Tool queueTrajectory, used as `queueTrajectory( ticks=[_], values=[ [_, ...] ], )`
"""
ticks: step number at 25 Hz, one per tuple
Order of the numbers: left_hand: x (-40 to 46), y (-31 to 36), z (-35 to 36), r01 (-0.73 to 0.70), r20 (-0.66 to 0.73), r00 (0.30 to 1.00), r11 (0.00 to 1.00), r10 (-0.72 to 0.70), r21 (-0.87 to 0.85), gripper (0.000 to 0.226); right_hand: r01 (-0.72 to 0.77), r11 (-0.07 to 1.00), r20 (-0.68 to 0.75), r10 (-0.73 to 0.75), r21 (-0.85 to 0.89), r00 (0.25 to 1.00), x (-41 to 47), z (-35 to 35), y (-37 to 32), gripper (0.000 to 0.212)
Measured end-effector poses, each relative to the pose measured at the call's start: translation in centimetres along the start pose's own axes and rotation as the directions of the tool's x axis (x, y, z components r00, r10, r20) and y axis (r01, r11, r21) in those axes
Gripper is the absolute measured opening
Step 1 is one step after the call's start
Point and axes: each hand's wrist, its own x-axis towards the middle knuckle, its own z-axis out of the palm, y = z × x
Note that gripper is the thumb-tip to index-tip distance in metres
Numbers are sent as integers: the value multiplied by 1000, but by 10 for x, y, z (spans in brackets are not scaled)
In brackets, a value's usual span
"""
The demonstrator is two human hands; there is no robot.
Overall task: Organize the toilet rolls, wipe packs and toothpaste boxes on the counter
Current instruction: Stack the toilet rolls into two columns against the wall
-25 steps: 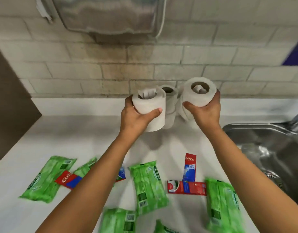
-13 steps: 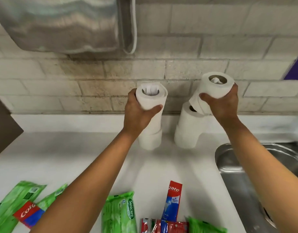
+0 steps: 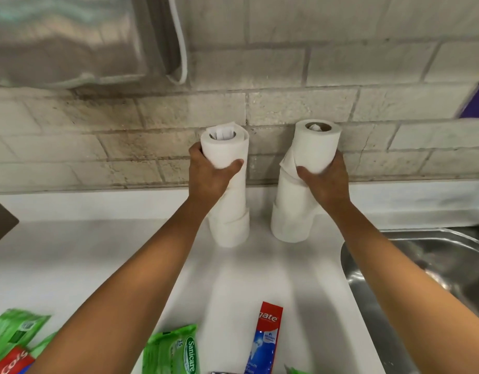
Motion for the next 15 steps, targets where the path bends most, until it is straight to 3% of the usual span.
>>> queueTrajectory(
  ticks=[6, 12, 15],
  values=[
    [-20, -15, -14, 29, 11, 1000, 999, -29, 24, 95, -32, 999, 31, 31, 42, 999, -14, -9, 7, 81],
    [-81, -32, -47, 116, -26, 993, 993, -115, 28, 51, -132, 983, -64, 141, 125, 988, -79, -23, 4, 61],
    [-111, -49, -70, 167, 0, 986, 982, -168, 89, 36, -90, 992, -28, 92, 84, 995, -125, -19, 6, 53]
  ],
)
